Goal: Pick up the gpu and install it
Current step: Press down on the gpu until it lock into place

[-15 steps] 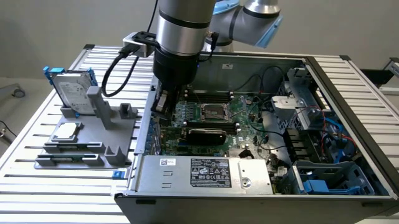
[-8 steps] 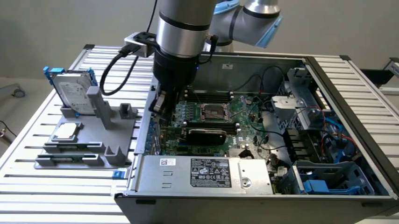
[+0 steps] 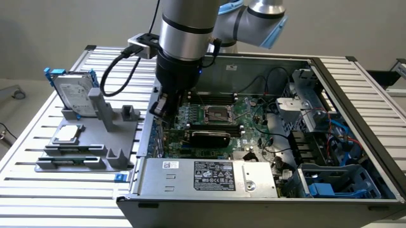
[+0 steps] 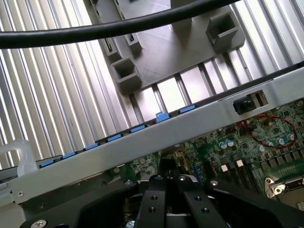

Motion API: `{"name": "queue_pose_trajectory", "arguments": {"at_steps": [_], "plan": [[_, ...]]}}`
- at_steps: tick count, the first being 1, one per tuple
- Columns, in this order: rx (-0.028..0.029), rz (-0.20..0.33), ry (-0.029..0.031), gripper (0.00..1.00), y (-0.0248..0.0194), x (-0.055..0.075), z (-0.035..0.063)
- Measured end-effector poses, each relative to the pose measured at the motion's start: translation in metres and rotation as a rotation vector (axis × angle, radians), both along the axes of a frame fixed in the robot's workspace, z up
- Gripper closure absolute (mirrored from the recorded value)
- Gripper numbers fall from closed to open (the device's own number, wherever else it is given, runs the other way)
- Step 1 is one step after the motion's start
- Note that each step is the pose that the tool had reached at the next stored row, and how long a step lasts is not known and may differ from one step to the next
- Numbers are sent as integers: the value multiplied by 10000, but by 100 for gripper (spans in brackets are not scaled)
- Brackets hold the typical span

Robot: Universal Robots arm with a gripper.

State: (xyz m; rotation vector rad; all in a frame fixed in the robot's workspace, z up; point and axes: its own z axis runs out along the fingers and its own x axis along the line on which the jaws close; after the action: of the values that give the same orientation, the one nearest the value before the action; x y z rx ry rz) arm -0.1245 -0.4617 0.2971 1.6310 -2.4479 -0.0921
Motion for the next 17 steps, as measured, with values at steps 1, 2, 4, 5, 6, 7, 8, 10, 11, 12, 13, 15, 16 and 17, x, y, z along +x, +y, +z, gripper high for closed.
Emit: {"name": "queue_pose_trajectory", "arguments": {"at_steps": [1,2,4,5,6,7,8,10,11,12,13,15,16,17], "plan": [[-1,-71,16,89,-1,0,0],[-1,-147,33,89,-1,0,-1],[-1,-310,98,89,-1,2,-2],[-1,-406,136,89,-1,0,-1],[-3,-494,159,89,-1,0,-1],[-1,-578,179,89,-1,1,-1],[-1,-662,192,89,-1,-1,-1],[-6,-783,204,89,0,-1,-1],[-18,-824,203,89,0,0,-2],[-37,-851,202,89,-1,2,-3],[-62,-872,200,89,-1,3,-3],[-128,-910,199,89,-1,6,-2],[-156,-927,198,89,-1,7,-2],[-176,-950,197,89,-1,7,-2]]}}
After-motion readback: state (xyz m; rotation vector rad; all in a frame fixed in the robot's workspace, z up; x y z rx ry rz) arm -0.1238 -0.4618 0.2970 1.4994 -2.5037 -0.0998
